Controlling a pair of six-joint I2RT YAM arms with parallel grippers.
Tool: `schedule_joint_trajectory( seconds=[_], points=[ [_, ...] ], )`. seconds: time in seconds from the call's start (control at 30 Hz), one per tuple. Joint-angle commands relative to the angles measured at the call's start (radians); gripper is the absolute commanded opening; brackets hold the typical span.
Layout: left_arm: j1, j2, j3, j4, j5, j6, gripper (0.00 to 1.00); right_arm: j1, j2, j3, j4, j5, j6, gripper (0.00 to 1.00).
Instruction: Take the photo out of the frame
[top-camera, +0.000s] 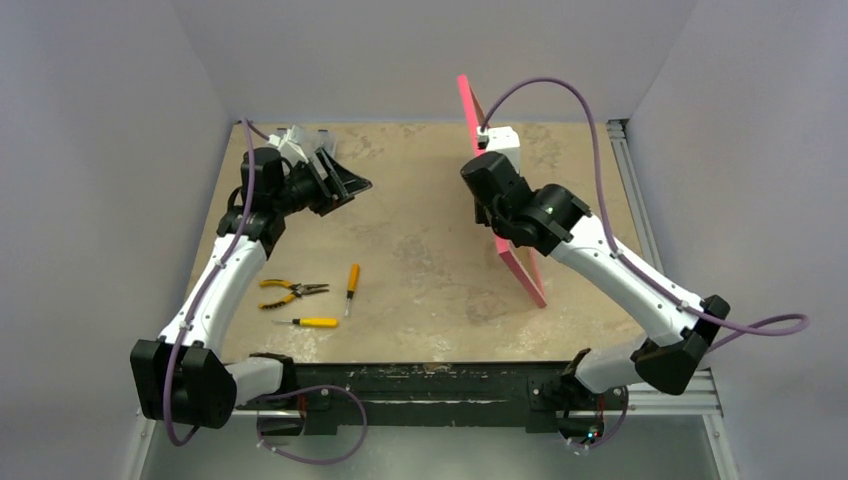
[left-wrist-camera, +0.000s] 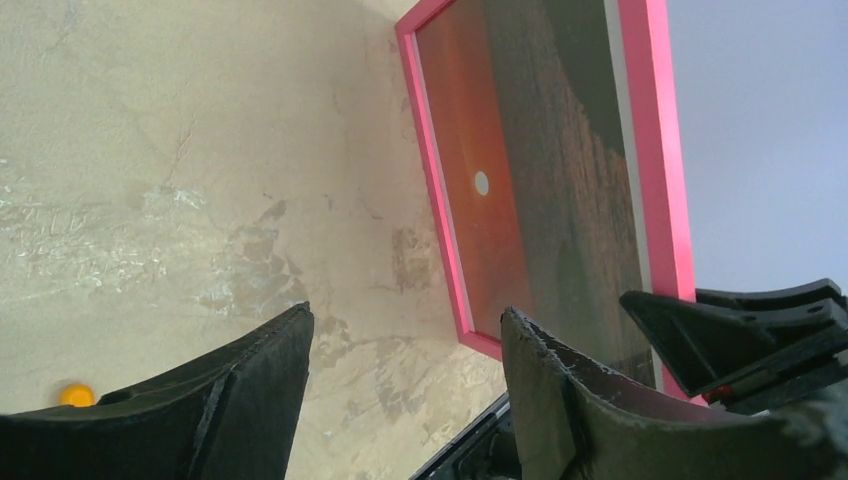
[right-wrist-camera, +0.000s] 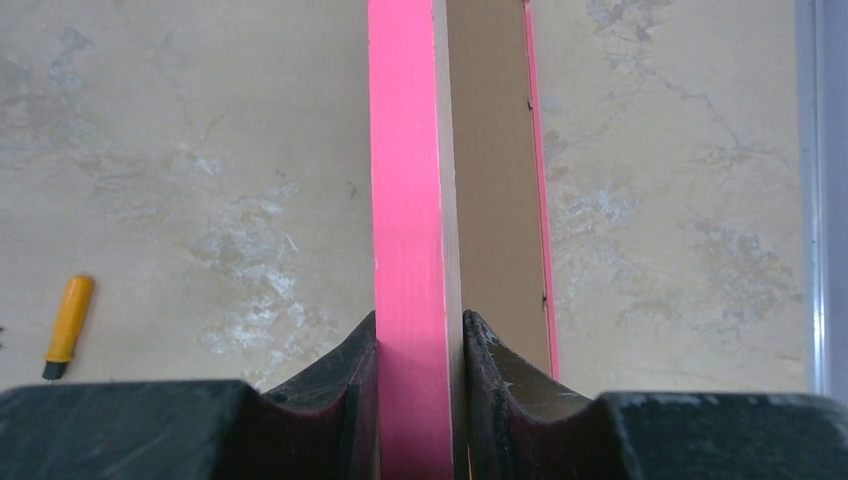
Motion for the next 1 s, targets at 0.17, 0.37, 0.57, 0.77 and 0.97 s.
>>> schedule_joint_trajectory(
  seconds=[0.17, 0.37, 0.57, 0.77, 0.97],
  points=[
    [0.008, 0.004, -0.021, 0.066, 0.039, -0.031, 0.66, -0.237, -0.116, -0.029, 0.252, -0.369, 0.036, 0.0],
    [0.008, 0.007, -0.034, 0.093, 0.057, -0.05, 0.66, -0.382, -0.115, 0.016, 0.248, -0.528, 0.073, 0.0],
    [0.008, 0.007, -0.037, 0.104, 0.064, -0.058, 0.66, -0.52, -0.116, 0.002, 0.29, -0.691, 0.136, 0.0],
    [0.006, 0.012, -0.046, 0.126, 0.081, -0.076, 0.66, -0.66, -0.159, -0.095, 0.326, -0.772, 0.173, 0.0],
    [0.007, 0.014, -0.057, 0.151, 0.096, -0.096, 0.66, -0.787, -0.272, -0.31, 0.427, -0.848, 0.189, 0.0]
  ],
)
